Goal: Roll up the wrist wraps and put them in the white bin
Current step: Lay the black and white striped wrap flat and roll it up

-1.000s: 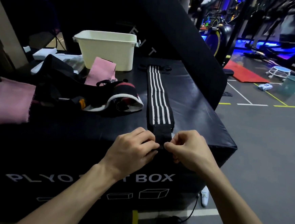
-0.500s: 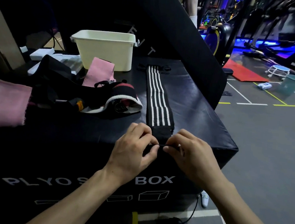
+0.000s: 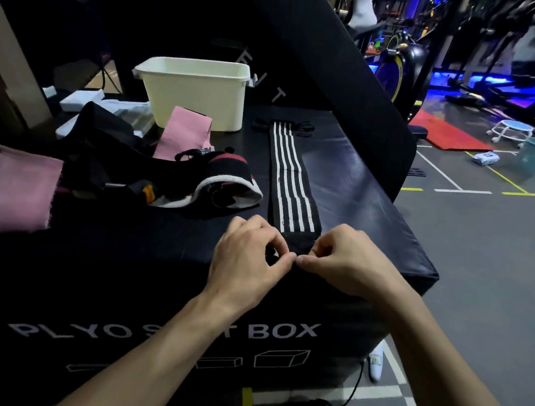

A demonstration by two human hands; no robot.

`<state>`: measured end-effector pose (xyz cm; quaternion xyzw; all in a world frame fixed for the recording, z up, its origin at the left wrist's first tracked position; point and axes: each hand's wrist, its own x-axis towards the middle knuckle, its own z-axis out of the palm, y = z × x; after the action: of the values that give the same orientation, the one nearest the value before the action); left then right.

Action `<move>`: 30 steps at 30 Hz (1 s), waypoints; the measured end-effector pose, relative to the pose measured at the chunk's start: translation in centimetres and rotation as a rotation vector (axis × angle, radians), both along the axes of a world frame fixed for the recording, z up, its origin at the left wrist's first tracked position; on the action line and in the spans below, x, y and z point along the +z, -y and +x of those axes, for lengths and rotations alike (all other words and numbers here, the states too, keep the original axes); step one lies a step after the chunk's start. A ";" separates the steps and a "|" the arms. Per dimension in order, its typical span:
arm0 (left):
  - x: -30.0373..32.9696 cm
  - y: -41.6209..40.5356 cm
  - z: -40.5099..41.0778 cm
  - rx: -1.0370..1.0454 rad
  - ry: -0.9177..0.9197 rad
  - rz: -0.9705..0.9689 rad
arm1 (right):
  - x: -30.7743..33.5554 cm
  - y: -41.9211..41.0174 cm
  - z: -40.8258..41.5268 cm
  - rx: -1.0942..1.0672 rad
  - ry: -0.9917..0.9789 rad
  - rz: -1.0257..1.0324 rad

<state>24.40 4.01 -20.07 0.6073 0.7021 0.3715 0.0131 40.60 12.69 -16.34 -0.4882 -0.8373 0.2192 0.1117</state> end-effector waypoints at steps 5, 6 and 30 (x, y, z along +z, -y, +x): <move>-0.9 0.5 -1.1 -0.147 -0.213 0.135 | -0.6 -0.2 0.3 -0.028 -0.162 0.004; -1.1 0.7 -1.3 -0.160 -0.273 0.161 | -0.9 -0.1 0.4 -0.023 -0.196 0.020; 0.0 -0.4 -0.2 0.077 -0.037 -0.147 | -0.7 0.7 0.2 -0.029 0.029 0.173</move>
<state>24.23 4.41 -20.08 0.5840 0.7504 0.3080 0.0304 40.84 11.98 -17.03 -0.4920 -0.8474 0.1372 0.1448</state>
